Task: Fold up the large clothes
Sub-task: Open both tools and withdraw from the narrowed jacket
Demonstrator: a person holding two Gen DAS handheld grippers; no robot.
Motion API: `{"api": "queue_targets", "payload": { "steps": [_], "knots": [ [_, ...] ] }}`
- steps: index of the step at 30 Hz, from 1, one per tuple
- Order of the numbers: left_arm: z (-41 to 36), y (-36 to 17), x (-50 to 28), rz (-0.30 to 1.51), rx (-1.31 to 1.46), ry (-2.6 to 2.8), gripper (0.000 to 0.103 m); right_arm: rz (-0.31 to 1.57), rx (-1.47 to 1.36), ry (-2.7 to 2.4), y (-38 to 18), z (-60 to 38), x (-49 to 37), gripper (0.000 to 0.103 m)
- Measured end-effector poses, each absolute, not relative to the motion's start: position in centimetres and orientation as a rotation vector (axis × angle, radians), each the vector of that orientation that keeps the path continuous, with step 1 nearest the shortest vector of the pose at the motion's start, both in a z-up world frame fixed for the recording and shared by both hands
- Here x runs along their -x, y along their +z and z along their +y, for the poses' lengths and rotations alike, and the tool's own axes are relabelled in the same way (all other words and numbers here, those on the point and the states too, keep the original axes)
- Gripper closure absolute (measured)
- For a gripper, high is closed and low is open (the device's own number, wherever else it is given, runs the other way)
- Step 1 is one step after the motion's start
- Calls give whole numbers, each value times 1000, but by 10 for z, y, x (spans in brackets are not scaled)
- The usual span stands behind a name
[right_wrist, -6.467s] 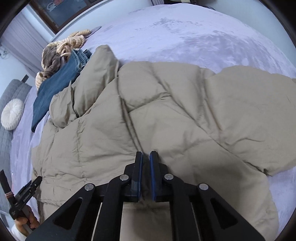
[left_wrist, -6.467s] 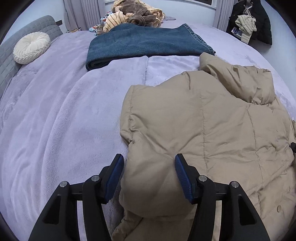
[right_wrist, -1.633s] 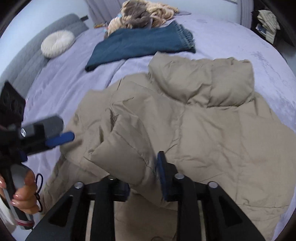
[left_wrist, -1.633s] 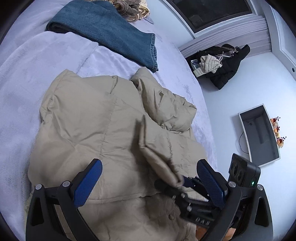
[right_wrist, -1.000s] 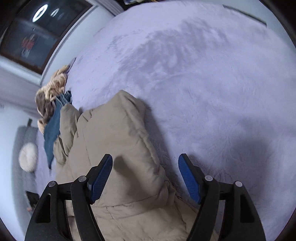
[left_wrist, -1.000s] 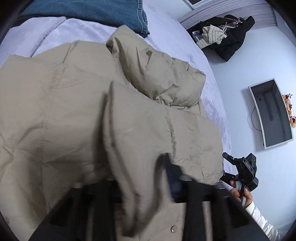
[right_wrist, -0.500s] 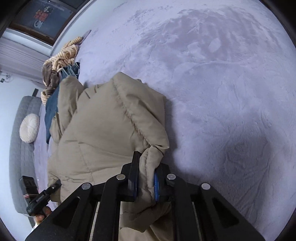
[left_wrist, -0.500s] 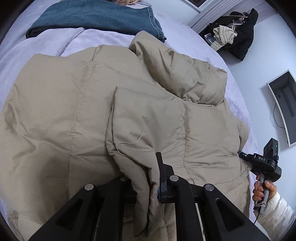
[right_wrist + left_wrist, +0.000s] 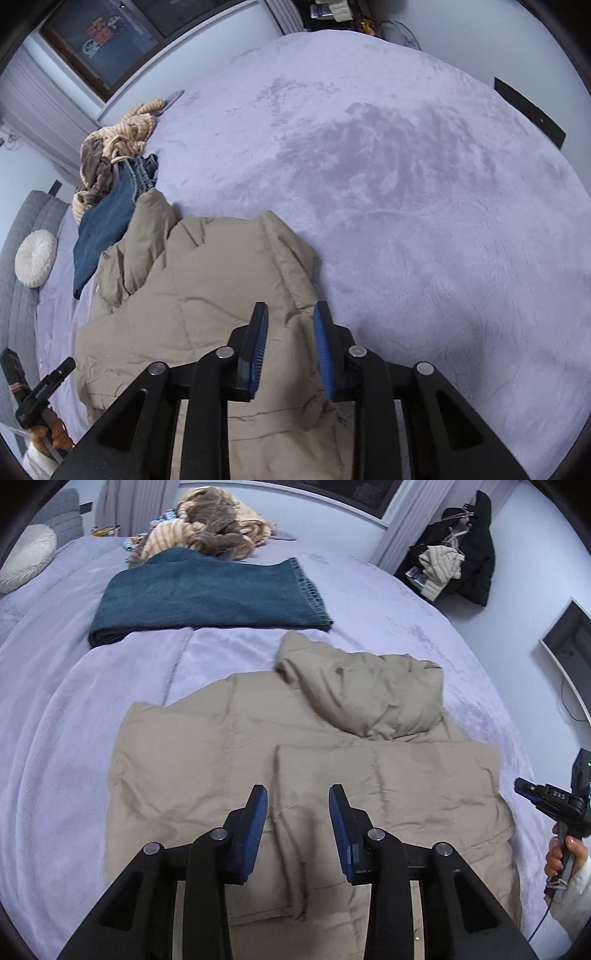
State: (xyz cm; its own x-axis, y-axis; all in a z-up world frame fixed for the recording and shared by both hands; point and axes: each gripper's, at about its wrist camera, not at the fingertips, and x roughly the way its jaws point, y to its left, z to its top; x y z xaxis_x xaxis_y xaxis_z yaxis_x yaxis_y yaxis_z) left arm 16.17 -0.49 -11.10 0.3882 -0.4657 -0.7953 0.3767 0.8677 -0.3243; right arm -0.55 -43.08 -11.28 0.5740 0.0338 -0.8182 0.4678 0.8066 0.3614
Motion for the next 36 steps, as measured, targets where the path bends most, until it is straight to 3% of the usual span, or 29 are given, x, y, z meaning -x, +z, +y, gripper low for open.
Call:
{"api": "queue_targets", "payload": {
  "steps": [10,15,22,24,25,36],
  "knots": [
    [-58,-171,-175,1098,-24,-485,66,1044,-480,-293,-174,-399,-39,84],
    [-59,-170,-175,1102,-36,-470,66,1043,-491,-300,-174,-403,-40,84],
    [-39,-144,-150,1088,-90,-421,65,1057,-446,-292,-148,-393,-11,73],
    [-32,-139,-140,1093,-97,-409,54,1058,-429,-291,-140,-387,2,72],
    [-28,-136,-135,1090,-96,-396,40,1058,-427,-289,-137,-385,9,70],
    [-13,-127,-80,1172,-75,-325,39,1157,-519,-271,-134,-375,59,62]
  ]
}}
